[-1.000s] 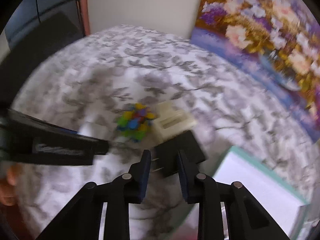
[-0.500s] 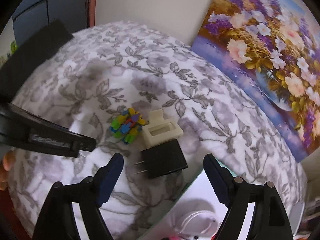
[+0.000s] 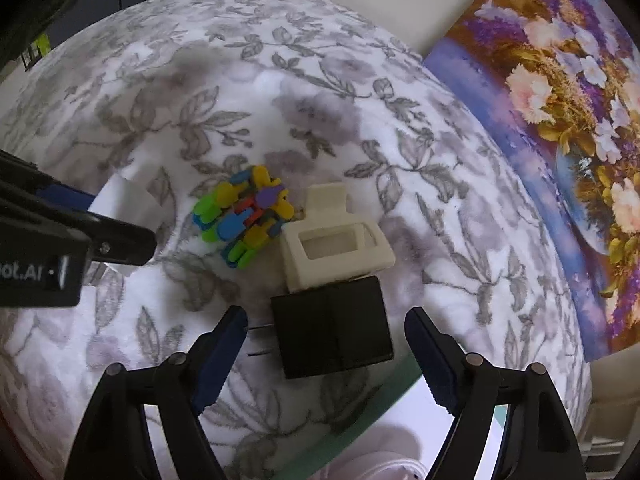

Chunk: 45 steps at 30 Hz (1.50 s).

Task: Organize rigid objects
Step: 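Lift the black charger with the right tool while the left tool holds the white charger, then carry both chargers into the tray with both tools, then open both tools to release the chargers in the tray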

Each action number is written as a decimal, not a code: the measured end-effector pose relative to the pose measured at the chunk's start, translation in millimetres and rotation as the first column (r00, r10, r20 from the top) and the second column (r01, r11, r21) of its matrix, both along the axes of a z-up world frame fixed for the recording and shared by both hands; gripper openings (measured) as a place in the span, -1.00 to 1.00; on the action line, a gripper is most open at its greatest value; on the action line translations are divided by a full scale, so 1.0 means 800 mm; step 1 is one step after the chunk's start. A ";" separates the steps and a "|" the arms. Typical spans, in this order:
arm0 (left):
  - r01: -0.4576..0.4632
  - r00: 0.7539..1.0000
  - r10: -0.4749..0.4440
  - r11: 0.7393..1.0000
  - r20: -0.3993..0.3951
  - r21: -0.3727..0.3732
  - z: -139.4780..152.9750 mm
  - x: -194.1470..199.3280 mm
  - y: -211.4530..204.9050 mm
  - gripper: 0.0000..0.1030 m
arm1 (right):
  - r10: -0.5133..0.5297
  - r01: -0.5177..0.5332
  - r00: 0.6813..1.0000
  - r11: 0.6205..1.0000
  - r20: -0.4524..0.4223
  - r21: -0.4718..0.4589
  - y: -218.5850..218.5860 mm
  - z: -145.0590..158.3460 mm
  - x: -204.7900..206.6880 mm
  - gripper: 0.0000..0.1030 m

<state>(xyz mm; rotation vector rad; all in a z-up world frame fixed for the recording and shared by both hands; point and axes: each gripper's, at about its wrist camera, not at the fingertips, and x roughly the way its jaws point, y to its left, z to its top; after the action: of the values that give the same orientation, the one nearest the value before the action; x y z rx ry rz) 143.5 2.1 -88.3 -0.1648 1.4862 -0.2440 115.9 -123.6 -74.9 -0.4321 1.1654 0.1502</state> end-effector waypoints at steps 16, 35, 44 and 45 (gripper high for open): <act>0.022 0.990 -0.013 0.998 0.143 -0.065 0.073 -0.023 -0.024 -0.12 | -0.255 0.203 0.955 0.934 0.152 0.292 -0.048 0.081 -0.053 0.42; 0.446 0.880 -0.440 0.895 0.180 0.009 0.068 -0.130 -0.231 -0.12 | -0.784 0.746 0.609 0.618 0.123 0.246 -0.247 0.096 -0.182 0.42; 0.477 0.862 -0.472 0.879 0.185 0.020 0.065 -0.134 -0.242 0.23 | -0.817 0.790 0.576 0.564 0.025 0.239 -0.271 0.061 -0.192 0.44; 0.471 0.865 -0.465 0.882 0.188 0.012 0.068 -0.132 -0.237 0.24 | -0.820 0.793 0.573 0.560 0.022 0.240 -0.271 0.061 -0.193 0.46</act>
<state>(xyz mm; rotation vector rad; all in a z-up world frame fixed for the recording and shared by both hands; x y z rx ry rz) 38.1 -187.9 -33.6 0.1958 1.3174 -0.6624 -38.3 -340.3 -26.2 0.3210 1.0984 -0.5709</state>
